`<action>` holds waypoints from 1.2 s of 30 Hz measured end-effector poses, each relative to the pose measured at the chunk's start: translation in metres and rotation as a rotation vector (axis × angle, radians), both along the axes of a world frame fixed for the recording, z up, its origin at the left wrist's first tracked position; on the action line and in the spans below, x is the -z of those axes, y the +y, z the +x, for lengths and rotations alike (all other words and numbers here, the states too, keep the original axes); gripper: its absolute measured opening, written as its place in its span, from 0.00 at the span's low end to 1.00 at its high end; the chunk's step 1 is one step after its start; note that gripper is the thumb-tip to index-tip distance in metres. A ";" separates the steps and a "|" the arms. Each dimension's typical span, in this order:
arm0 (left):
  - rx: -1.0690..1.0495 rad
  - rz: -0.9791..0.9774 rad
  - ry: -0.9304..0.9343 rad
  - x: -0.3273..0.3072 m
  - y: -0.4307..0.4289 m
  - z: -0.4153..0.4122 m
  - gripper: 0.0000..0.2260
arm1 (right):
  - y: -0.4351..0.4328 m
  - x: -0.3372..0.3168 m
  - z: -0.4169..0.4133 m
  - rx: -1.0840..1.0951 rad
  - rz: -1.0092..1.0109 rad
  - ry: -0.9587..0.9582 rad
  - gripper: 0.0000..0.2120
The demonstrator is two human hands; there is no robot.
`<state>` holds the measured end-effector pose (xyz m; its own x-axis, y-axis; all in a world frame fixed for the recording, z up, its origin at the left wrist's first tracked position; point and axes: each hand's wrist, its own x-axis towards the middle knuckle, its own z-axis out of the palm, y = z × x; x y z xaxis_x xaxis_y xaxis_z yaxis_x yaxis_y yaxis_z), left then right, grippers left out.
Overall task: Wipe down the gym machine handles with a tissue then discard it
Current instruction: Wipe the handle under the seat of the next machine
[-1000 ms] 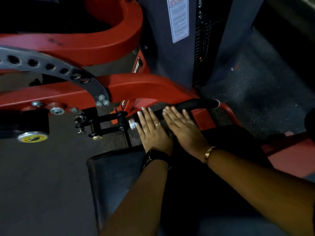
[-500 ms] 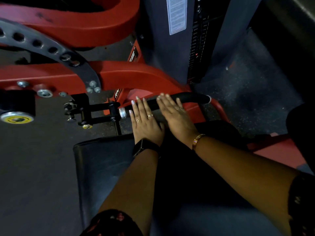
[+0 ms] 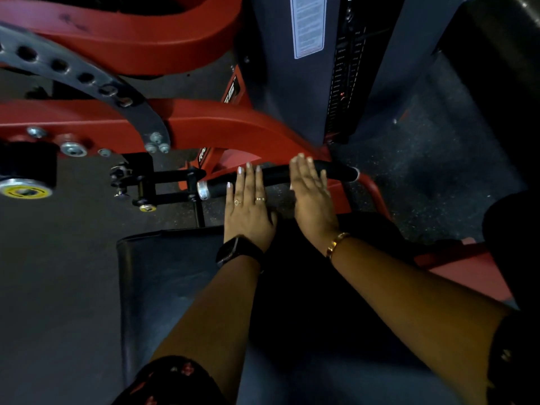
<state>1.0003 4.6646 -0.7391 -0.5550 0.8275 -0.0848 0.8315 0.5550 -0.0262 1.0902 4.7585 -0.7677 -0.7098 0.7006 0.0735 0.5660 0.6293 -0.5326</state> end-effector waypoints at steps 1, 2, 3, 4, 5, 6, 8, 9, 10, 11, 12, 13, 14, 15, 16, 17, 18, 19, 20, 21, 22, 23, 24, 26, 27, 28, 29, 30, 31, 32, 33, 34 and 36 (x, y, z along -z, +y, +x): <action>-0.004 0.000 0.001 0.001 0.000 -0.001 0.39 | 0.010 0.000 -0.001 0.035 -0.022 -0.043 0.31; -0.014 0.003 0.012 0.001 0.001 0.000 0.39 | 0.020 -0.001 -0.004 0.054 -0.053 -0.087 0.31; -0.020 0.002 0.026 0.001 0.002 0.000 0.39 | 0.026 -0.004 -0.009 0.059 -0.082 -0.114 0.31; -0.024 0.000 0.031 0.001 0.002 0.000 0.39 | 0.028 -0.009 -0.016 0.043 -0.093 -0.126 0.31; -0.029 -0.001 0.022 0.001 0.003 0.000 0.39 | 0.026 -0.013 -0.020 0.004 -0.087 -0.123 0.30; -0.035 0.002 0.007 0.000 0.003 0.000 0.39 | 0.022 -0.015 -0.022 -0.055 -0.057 -0.106 0.30; -0.035 0.006 -0.007 0.001 0.002 0.000 0.38 | 0.009 -0.009 -0.015 -0.187 0.037 -0.050 0.29; -0.031 0.012 -0.004 0.002 0.001 0.000 0.38 | 0.004 -0.004 -0.006 -0.221 0.072 -0.014 0.28; -0.026 0.023 0.000 0.002 0.001 0.000 0.38 | 0.005 0.003 0.003 -0.222 0.095 0.017 0.27; -0.022 0.035 0.013 0.003 0.001 0.000 0.39 | 0.009 0.011 0.012 -0.197 0.117 0.032 0.27; -0.019 0.044 0.033 0.003 0.001 0.000 0.39 | 0.015 0.016 0.017 -0.144 0.124 0.039 0.28; -0.018 0.042 0.050 0.004 0.000 0.000 0.39 | 0.021 0.018 0.019 -0.079 0.100 0.030 0.29; -0.020 0.027 0.049 0.004 0.000 0.001 0.39 | 0.027 0.015 0.018 -0.015 0.054 0.010 0.30; -0.020 0.008 0.051 0.006 0.002 0.001 0.40 | 0.030 0.011 0.011 0.050 0.004 -0.019 0.31; -0.031 -0.011 0.061 0.008 0.005 0.001 0.41 | 0.033 0.007 0.000 0.096 -0.026 -0.041 0.31; -0.045 -0.019 0.088 0.011 0.009 0.002 0.41 | 0.031 0.001 -0.011 0.099 -0.049 -0.046 0.30; -0.067 -0.014 0.113 0.011 0.015 0.004 0.40 | 0.027 -0.005 -0.021 0.059 -0.053 -0.031 0.29; -0.096 0.018 0.154 0.014 0.021 0.008 0.36 | 0.021 -0.007 -0.026 -0.014 -0.030 0.002 0.27; -0.127 0.054 0.185 0.019 0.027 0.012 0.31 | 0.017 -0.006 -0.026 -0.096 -0.001 0.035 0.26; -0.155 0.081 0.217 0.021 0.034 0.015 0.28 | 0.013 -0.002 -0.020 -0.151 0.006 0.062 0.24; -0.166 0.106 0.234 0.024 0.040 0.019 0.27 | 0.012 0.003 -0.011 -0.160 -0.002 0.096 0.24; -0.184 0.121 0.236 0.026 0.044 0.023 0.28 | 0.012 0.009 -0.002 -0.142 -0.020 0.133 0.24; -0.201 0.133 0.229 0.028 0.047 0.029 0.30 | 0.013 0.014 0.005 -0.109 -0.041 0.164 0.26; -0.200 0.124 0.208 0.036 0.046 0.036 0.30 | 0.012 0.019 0.007 -0.017 -0.080 0.223 0.26; -0.191 0.147 0.200 0.041 0.045 0.036 0.27 | 0.013 0.018 0.002 0.042 -0.105 0.258 0.25; -0.190 0.166 0.184 0.043 0.045 0.034 0.25 | 0.013 0.015 -0.006 0.101 -0.149 0.281 0.25; -0.178 0.152 0.163 0.042 0.046 0.031 0.24 | 0.013 0.012 -0.013 0.147 -0.200 0.277 0.24; -0.140 0.118 0.177 0.042 0.047 0.028 0.25 | 0.015 0.010 -0.019 0.173 -0.239 0.254 0.23; -0.085 0.089 0.216 0.042 0.048 0.027 0.26 | 0.017 0.010 -0.021 0.168 -0.242 0.232 0.22; -0.025 0.083 0.251 0.043 0.048 0.028 0.27 | 0.021 0.012 -0.018 0.132 -0.211 0.229 0.21; 0.012 0.108 0.257 0.043 0.048 0.028 0.27 | 0.024 0.017 -0.012 0.070 -0.153 0.240 0.21; 0.011 0.129 0.237 0.043 0.049 0.030 0.26 | 0.026 0.024 -0.002 0.002 -0.078 0.243 0.21; -0.013 0.120 0.185 0.041 0.051 0.031 0.29 | 0.034 0.040 0.018 -0.044 0.021 0.213 0.22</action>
